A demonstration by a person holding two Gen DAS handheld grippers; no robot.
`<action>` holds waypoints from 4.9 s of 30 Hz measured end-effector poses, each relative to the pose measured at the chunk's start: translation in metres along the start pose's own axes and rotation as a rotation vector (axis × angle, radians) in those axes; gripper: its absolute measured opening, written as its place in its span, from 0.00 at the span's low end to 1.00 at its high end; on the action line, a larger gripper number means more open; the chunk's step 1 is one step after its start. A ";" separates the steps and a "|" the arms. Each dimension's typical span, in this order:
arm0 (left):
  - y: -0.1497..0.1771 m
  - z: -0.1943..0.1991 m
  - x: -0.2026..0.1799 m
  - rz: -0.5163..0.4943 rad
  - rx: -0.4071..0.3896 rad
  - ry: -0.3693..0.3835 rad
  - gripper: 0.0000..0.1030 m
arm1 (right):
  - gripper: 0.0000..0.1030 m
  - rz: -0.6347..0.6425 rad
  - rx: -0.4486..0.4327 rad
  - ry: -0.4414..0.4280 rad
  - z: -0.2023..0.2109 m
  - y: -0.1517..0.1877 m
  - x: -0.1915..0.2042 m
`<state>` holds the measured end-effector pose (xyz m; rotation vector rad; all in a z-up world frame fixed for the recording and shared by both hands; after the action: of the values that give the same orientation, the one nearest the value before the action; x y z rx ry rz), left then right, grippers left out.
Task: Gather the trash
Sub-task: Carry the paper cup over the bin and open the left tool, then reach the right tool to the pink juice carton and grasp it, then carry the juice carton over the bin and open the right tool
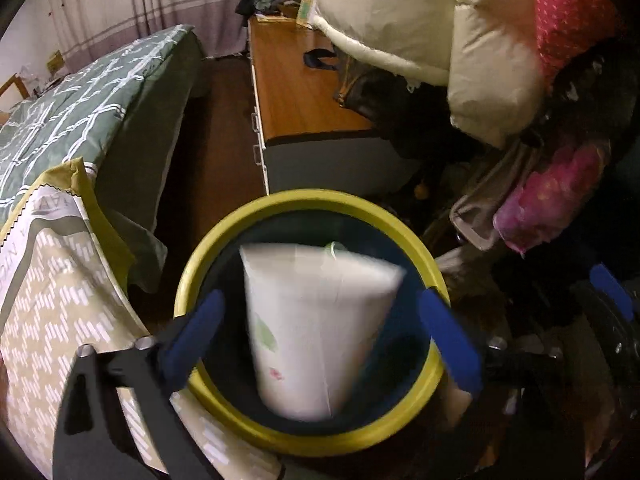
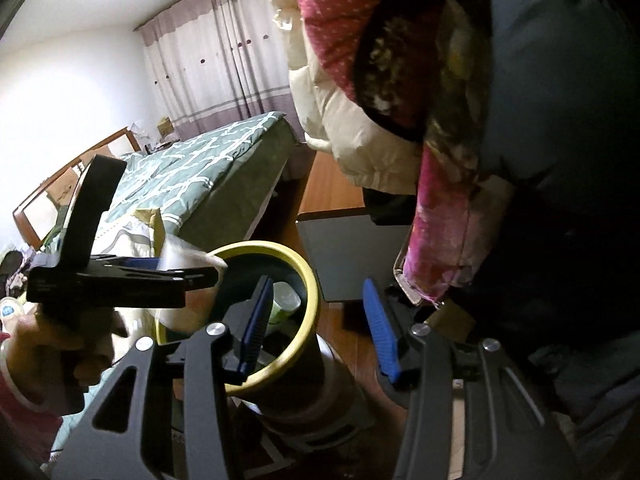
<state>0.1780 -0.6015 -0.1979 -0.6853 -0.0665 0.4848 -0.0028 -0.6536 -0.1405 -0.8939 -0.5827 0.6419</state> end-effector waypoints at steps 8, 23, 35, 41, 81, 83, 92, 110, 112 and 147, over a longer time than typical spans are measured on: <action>0.020 0.092 0.044 0.066 -0.162 -0.063 0.95 | 0.44 0.023 0.009 -0.049 -0.002 0.003 0.027; 0.233 0.321 0.279 0.528 -0.414 -0.533 0.95 | 0.47 0.197 0.025 -0.280 -0.004 0.001 0.201; 0.340 0.382 0.390 0.750 -0.457 -0.800 0.95 | 0.49 0.380 0.103 -0.470 -0.018 0.030 0.371; 0.338 0.393 0.383 0.717 -0.445 -0.884 0.95 | 0.50 0.461 0.154 -0.560 -0.030 0.054 0.457; 0.336 0.380 0.372 0.725 -0.428 -0.797 0.95 | 0.61 0.262 0.214 -0.284 -0.107 0.068 0.431; 0.336 0.380 0.372 0.725 -0.427 -0.797 0.95 | 0.65 0.262 0.210 -0.283 -0.109 0.071 0.441; 0.335 0.377 0.370 0.720 -0.421 -0.791 0.95 | 0.65 0.244 0.255 -0.193 -0.153 0.082 0.456; 0.332 0.372 0.366 0.692 -0.405 -0.788 0.95 | 0.38 0.277 0.185 -0.340 -0.082 0.062 0.401; 0.332 0.372 0.366 0.689 -0.403 -0.787 0.95 | 0.38 0.263 0.157 -0.329 -0.070 0.058 0.380; 0.330 0.359 0.364 0.649 -0.358 -0.805 0.95 | 0.51 0.001 0.110 0.070 -0.084 0.034 0.149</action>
<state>0.2893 -0.0046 -0.1603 -0.8197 -0.7175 1.3802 0.1468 -0.5748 -0.1829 -0.8104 -0.4801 0.6348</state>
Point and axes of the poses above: each gripper's, at about its wrist camera, not at the fingertips, and z roughly against the way its jaws point, x to its left, y to its underside, the point moved 10 cm from there along -z, roughly the way its jaws point, and after that the axes turned 6 degrees about -x, right-handed, at the moved point
